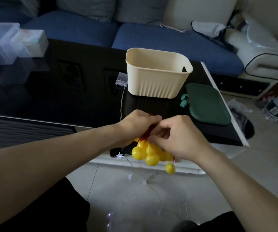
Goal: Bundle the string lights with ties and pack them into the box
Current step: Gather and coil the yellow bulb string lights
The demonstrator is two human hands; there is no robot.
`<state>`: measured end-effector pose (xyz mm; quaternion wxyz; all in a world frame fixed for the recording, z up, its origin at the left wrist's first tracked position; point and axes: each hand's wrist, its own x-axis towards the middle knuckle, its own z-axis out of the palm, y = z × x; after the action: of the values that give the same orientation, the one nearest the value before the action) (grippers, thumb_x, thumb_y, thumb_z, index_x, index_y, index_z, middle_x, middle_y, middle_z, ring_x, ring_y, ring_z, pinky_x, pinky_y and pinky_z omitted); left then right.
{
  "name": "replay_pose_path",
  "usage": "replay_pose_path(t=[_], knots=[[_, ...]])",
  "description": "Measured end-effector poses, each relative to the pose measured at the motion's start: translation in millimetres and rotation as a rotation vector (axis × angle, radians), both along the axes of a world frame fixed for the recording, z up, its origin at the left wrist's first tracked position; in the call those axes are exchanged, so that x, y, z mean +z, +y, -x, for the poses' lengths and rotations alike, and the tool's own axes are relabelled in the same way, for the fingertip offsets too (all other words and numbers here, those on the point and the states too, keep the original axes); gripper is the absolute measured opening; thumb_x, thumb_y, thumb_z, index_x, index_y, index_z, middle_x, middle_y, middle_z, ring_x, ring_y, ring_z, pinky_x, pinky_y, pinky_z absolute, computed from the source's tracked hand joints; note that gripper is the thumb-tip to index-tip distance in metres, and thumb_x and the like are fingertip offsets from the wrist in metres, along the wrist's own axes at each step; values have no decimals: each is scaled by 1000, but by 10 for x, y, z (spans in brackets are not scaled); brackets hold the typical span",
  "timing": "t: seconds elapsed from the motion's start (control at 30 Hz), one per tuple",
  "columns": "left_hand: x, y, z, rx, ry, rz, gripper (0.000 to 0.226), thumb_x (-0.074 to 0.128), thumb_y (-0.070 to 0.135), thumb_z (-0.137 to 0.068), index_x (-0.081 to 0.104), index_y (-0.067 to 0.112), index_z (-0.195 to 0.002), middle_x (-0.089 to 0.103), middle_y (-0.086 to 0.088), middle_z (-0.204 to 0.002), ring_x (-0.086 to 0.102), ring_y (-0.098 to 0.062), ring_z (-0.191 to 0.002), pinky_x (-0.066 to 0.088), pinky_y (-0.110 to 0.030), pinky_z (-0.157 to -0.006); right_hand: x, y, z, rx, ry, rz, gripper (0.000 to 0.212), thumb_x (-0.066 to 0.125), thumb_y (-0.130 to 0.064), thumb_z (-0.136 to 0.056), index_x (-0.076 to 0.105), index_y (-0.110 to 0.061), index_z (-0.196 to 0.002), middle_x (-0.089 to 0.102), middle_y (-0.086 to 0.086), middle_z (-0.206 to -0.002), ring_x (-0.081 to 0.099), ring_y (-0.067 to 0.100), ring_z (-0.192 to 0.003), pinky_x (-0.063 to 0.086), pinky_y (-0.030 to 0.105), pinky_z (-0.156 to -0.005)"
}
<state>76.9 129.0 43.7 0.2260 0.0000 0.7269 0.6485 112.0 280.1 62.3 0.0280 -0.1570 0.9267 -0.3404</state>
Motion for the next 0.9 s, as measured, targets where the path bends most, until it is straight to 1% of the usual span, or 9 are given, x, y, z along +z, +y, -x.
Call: replay_pose_path(t=[0.1, 0.23, 0.33, 0.43, 0.5, 0.57, 0.67, 0.73, 0.9], knots=[[49, 19, -63, -93, -13, 74, 36, 51, 27, -100, 66, 8, -73, 61, -15, -62, 55, -24, -52, 42, -29, -54, 32, 64, 38, -15, 7, 75, 14, 87, -16, -74, 75, -21, -71, 70, -9, -59, 66, -1, -55, 48, 13, -55], [101, 14, -65, -188, 29, 154, 36, 48, 25, -102, 63, 6, -75, 58, -12, -56, 47, -17, -42, 38, -25, -45, 35, 136, 88, -6, -14, 42, 27, 90, -39, -69, 69, -23, -67, 65, -12, -56, 58, -2, -51, 41, 11, -50], [88, -12, -45, -223, 34, 178, 36, 48, 27, -103, 60, 6, -77, 57, -8, -56, 42, -14, -37, 38, -27, -46, 11, 277, 154, 44, -124, -26, 37, 79, -58, -72, 68, -23, -70, 59, -8, -57, 49, 2, -53, 41, 23, -52], [82, -80, -6, -179, 18, 148, 33, 47, 27, -104, 57, 8, -79, 54, -6, -55, 41, -14, -37, 39, -27, -47, -7, 437, 213, 103, -240, 3, 27, 76, -49, -80, 74, -22, -76, 60, 1, -62, 53, 9, -60, 44, 35, -60], [83, -112, 15, -153, 11, 124, 32, 48, 27, -104, 57, 7, -80, 57, -5, -55, 45, -14, -38, 42, -27, -46, -14, 466, 206, 106, -286, 63, 28, 77, -50, -76, 75, -22, -80, 62, 2, -64, 55, 12, -61, 46, 37, -61], [88, -126, 22, -126, -7, 73, 31, 48, 26, -104, 58, 6, -83, 62, -6, -56, 52, -15, -40, 46, -26, -47, -29, 431, 183, 116, -327, 75, 35, 78, -54, -70, 76, -21, -82, 65, -1, -64, 57, 10, -61, 49, 34, -61], [92, -122, 15, -76, -42, -27, 30, 47, 24, -104, 57, 2, -86, 64, -9, -58, 57, -18, -43, 47, -26, -46, -79, 329, 159, 136, -335, -29, 31, 81, -52, -74, 76, -22, -80, 67, -7, -64, 57, -1, -58, 48, 25, -58], [98, -112, 11, -53, -67, -74, 31, 48, 24, -104, 58, 1, -87, 65, -12, -61, 60, -20, -47, 50, -26, -47, -99, 279, 148, 145, -349, -62, 29, 80, -51, -78, 74, -23, -73, 64, -12, -60, 55, -2, -56, 45, 21, -57], [87, -120, 19, -106, -63, -18, 30, 49, 26, -103, 59, 2, -86, 67, -11, -63, 60, -18, -46, 50, -26, -47, -125, 213, 125, 201, -346, -45, 34, 78, -45, -83, 68, -20, -63, 56, -10, -55, 48, 1, -53, 41, 24, -55]])
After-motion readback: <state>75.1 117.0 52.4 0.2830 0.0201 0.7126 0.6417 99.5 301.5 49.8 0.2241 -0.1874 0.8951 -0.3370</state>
